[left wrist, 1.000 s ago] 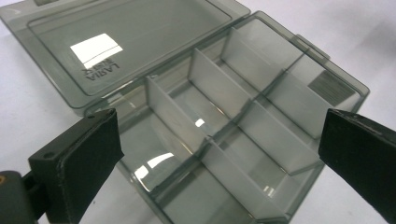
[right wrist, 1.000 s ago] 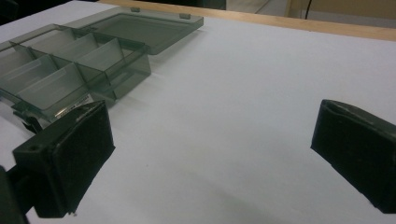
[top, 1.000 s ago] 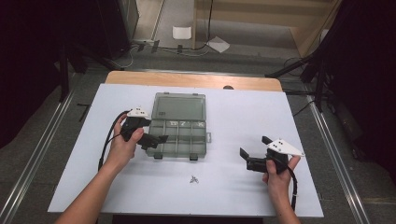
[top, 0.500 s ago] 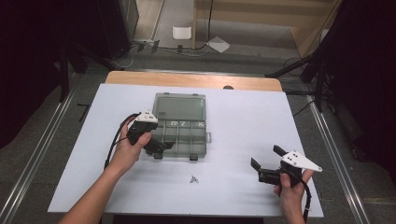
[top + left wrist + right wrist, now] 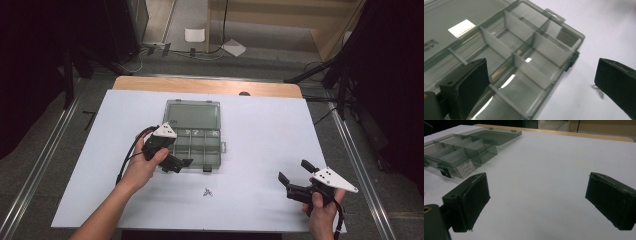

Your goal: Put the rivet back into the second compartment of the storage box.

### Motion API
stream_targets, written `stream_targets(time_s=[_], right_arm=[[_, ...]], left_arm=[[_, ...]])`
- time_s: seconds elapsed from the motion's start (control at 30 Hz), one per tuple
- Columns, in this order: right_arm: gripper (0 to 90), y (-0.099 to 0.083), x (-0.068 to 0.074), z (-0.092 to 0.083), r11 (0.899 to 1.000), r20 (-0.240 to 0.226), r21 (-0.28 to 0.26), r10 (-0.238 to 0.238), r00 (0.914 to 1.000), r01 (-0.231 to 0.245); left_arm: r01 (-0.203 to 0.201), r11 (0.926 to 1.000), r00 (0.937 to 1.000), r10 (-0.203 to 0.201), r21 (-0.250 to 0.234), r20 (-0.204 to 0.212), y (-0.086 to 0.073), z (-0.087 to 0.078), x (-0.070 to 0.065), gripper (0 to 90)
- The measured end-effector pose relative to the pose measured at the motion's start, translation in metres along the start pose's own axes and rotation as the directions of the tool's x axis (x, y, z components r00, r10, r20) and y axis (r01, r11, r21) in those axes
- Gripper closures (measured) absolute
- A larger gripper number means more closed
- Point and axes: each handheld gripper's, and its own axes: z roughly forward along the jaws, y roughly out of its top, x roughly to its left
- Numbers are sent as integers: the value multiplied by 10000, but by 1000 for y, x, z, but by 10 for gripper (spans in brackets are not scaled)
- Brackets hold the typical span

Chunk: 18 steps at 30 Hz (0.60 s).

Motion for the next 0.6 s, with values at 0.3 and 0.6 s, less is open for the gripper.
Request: stream_targets(time_s=[0.3,0.6], right_arm=[[55,-5,0,-5,10000,-222,-87,-22,9998,20],[58,-8,-1,-9,9999,-285,-89,-104,9995,102]], left_arm=[[-220,9997,9993,217,86,289,4,1,-17,0],[-598,9973,9972,578,421,474,3,6,-37,0]])
